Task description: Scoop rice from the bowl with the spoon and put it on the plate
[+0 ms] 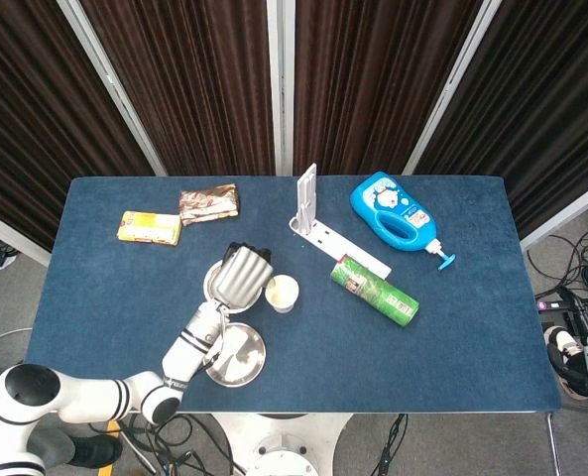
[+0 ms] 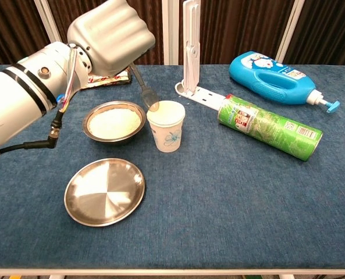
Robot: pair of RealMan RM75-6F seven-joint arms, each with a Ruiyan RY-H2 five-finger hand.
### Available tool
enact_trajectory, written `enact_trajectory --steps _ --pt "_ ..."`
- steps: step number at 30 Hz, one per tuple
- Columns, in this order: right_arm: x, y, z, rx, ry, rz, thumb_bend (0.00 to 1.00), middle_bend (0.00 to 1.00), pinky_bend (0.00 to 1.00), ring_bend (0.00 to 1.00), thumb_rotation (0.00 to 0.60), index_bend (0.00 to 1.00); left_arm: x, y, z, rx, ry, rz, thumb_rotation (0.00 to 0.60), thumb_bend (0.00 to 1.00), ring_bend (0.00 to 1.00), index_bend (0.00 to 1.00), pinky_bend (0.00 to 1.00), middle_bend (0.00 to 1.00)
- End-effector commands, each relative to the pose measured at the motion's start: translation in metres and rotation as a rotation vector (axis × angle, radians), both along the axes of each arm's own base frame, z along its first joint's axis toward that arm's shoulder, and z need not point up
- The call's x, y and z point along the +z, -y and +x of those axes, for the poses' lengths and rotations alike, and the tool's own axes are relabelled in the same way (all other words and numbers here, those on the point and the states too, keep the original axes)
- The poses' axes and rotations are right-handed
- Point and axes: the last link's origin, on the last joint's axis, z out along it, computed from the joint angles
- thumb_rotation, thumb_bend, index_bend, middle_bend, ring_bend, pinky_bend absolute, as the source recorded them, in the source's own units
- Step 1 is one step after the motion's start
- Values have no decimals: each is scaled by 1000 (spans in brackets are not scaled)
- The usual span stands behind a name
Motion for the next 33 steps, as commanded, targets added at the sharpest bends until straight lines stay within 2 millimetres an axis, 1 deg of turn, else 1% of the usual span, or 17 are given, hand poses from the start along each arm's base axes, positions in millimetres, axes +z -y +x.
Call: enact_trajectory --steps 1,4,6,8,12,15,17,19,21,26,29,33 --pt "0 -1 -1 -3 0 0 273 183 0 0 600 39 11 -3 0 78 142 -52 600 456 866 610 1000 869" --pt "1 0 0 0 -1 -1 272 184 0 0 600 39 24 -4 -2 135 264 -91 600 455 866 610 1000 869" --pt "0 0 0 3 3 -1 272 184 0 0 600 39 32 -2 -5 188 372 -151 600 455 866 610 1000 869" --pt "0 0 0 5 3 0 273 184 0 0 600 39 41 2 -13 241 474 -211 600 455 865 610 1000 869" --pt "1 2 1 7 0 1 272 184 0 0 600 39 53 17 -37 354 629 -347 600 456 863 610 1000 869" --pt "1 4 1 10 -1 6 273 183 0 0 600 39 60 31 -59 417 690 -423 600 455 862 610 1000 868" --pt "-2 5 2 13 4 14 273 183 0 0 600 39 60 42 -71 432 692 -457 600 455 862 610 1000 867" --pt "-4 7 3 18 6 19 273 183 0 0 600 39 57 52 -81 438 674 -484 600 455 862 610 1000 867" --pt "-6 8 4 23 10 22 273 183 0 0 600 39 49 62 -89 451 647 -514 600 455 862 610 1000 867" --pt "-7 7 2 18 15 24 272 183 0 0 600 39 23 79 -103 485 569 -543 600 455 862 610 1000 867" --pt "-6 6 2 19 15 19 272 182 0 0 600 39 6 85 -111 530 529 -565 600 455 862 609 1000 867" --pt "-5 5 2 17 14 16 272 182 0 0 600 39 -8 86 -118 585 514 -577 600 456 862 597 1000 867"
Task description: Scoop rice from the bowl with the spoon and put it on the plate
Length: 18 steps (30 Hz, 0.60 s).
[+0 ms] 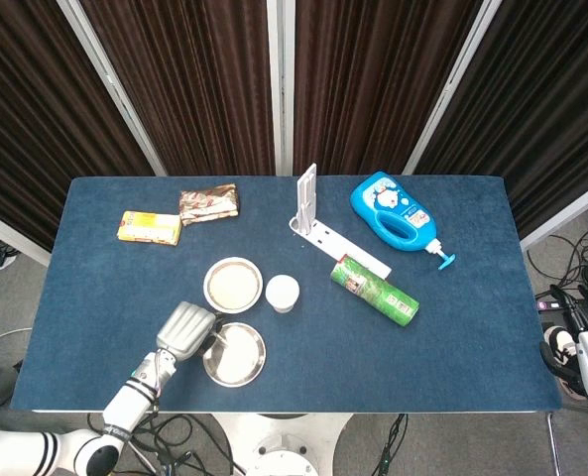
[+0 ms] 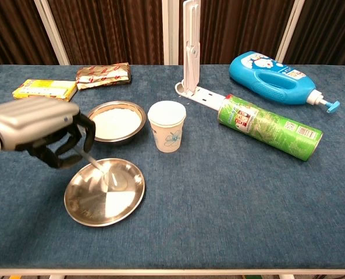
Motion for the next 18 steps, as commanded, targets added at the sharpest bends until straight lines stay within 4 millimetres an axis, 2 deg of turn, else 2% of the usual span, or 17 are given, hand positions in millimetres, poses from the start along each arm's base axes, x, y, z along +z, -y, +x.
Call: enact_trajectory --steps 1,6,10,12,15,18 --pt "0 -1 0 -1 0 -2 272 183 0 0 600 39 -13 3 -7 40 -24 -29 600 456 862 590 1000 867" --pt "1 -1 -1 -3 -1 -3 273 182 0 0 600 39 -18 5 -9 46 -50 -40 600 458 862 544 1000 866" --pt "1 -1 0 -1 -1 -1 273 183 0 0 600 40 -15 7 -5 39 -51 -39 600 455 858 422 1000 860" --pt "1 -1 0 0 -2 -3 273 183 0 0 600 40 -9 8 -2 45 -35 -31 600 448 852 326 1000 851" --pt "2 -1 0 -1 -4 -6 272 183 0 0 600 39 7 8 -4 81 15 0 600 444 830 241 1000 826" --pt "3 -2 -1 -5 -6 -6 274 184 0 0 600 39 41 -1 -17 176 138 130 600 436 771 231 976 786"
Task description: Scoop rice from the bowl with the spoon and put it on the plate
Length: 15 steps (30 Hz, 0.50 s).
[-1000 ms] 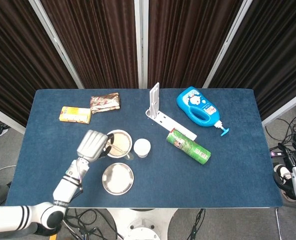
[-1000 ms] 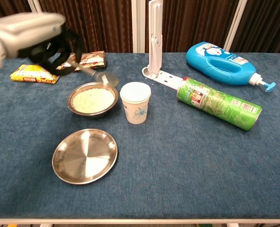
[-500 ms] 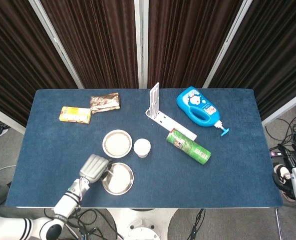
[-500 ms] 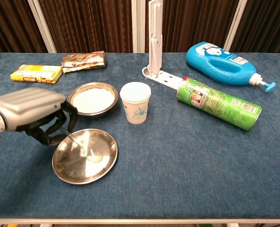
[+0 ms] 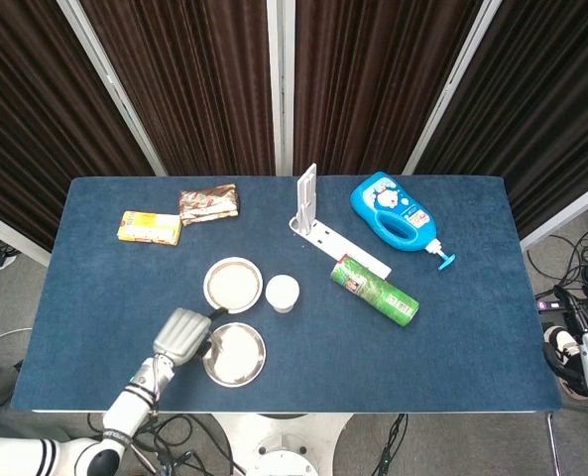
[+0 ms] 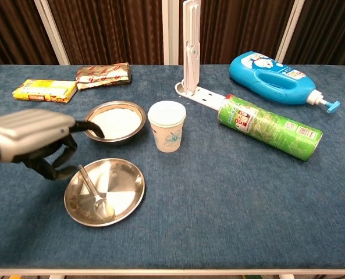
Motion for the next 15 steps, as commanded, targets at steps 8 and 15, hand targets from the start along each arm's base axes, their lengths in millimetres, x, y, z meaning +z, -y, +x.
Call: enact_trajectory --steps 8,15 --pt "-2 1 -8 -28 8 14 279 162 0 0 600 39 126 -2 -104 189 7 537 600 269 399 333 512 503" --pt "-9 4 -12 -30 32 28 278 139 0 0 600 40 164 44 -154 241 -72 547 600 190 198 302 220 276"
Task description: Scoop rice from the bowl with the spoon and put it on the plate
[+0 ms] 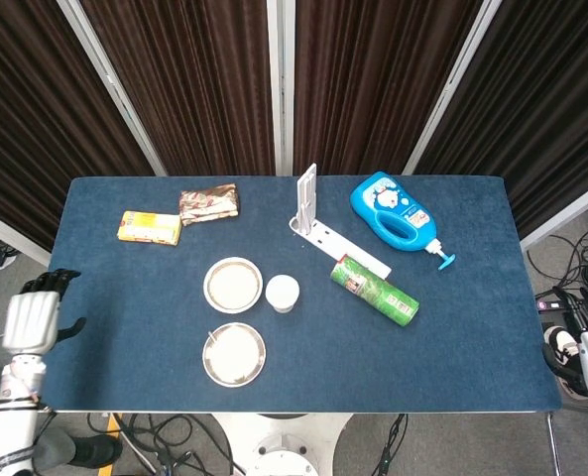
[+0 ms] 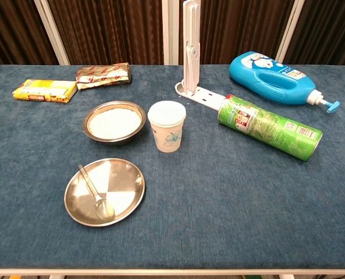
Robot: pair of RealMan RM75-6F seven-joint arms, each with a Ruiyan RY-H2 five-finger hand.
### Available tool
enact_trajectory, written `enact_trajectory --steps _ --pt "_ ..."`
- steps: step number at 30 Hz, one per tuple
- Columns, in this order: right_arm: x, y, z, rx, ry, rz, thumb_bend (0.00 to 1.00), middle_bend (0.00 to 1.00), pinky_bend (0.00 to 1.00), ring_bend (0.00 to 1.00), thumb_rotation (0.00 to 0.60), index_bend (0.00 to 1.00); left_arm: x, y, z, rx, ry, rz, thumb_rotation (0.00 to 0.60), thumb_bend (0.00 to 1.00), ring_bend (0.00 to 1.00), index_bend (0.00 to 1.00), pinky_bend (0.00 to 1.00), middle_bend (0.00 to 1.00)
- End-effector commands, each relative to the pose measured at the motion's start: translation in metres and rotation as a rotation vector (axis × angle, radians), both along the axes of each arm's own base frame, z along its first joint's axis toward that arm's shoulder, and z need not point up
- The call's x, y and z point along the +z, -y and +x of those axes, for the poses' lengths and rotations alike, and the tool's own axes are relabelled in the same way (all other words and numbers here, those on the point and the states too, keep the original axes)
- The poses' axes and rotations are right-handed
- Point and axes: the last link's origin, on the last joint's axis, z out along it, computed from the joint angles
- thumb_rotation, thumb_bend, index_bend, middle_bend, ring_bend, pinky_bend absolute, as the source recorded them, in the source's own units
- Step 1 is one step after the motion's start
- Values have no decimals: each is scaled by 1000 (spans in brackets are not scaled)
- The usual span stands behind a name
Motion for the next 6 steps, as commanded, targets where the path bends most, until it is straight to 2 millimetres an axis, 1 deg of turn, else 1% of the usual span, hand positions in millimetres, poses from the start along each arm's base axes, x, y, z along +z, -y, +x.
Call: enact_trajectory --steps 1,3,6 --pt "-2 0 0 4 6 2 278 139 0 0 600 40 20 32 -21 28 -31 18 600 190 198 300 219 276" --pt "-4 0 1 7 9 3 278 138 0 0 600 40 25 46 -23 23 -13 34 600 191 198 299 211 276" --pt "-7 -2 3 13 13 6 279 138 0 0 600 40 28 60 -22 7 36 51 600 191 197 299 202 276"
